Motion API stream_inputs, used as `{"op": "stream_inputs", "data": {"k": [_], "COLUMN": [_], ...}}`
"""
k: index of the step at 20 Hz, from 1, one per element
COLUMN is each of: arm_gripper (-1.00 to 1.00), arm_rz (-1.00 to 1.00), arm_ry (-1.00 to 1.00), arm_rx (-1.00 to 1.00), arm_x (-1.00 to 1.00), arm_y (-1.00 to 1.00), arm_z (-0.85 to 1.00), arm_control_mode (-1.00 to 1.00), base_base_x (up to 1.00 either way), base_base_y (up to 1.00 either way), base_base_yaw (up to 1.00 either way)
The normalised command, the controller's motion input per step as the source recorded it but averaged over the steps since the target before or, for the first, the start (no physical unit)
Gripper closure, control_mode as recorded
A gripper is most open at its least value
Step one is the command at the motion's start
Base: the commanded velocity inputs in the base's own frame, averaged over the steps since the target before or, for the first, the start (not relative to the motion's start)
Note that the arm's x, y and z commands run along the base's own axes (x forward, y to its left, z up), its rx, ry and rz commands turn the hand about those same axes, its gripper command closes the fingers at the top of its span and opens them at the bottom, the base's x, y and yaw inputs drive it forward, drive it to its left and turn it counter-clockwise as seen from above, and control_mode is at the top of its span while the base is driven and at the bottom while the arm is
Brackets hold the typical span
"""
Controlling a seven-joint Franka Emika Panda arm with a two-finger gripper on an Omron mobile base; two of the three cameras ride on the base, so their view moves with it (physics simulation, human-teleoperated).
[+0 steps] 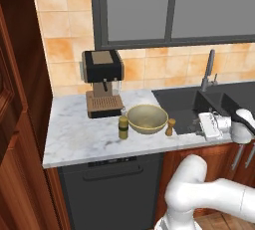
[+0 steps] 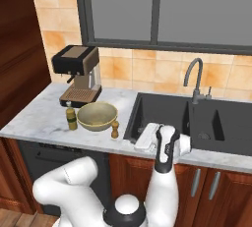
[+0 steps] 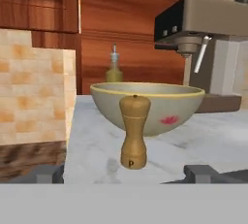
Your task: Retrieve the bottle and the shaker from the cabinet and place them next to the mixing bowl on the counter. Then add garlic from the fridge to the mixing bowl.
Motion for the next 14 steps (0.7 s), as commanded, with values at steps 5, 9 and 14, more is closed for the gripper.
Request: {"op": "stream_inputs", "data": {"k": [5, 9, 14], "arm_gripper": [-1.0, -1.0, -1.0], "arm_rz": [-0.04, 0.0, 0.06], "arm_ry": [0.19, 0.1, 0.01], "arm_rx": [-0.45, -0.73, -0.85], "arm_x": [-0.15, -0.17, -0.36], "arm_y": [-0.36, -0.29, -0.22], "arm_z": [0.53, 0.59, 0.2], "arm_control_mode": [-1.0, -1.0, -1.0], "base_base_x": [0.0, 0.0, 0.0], "base_base_y": [0.0, 0.0, 0.0], "base_base_yaw": [0.0, 0.0, 0.0]}}
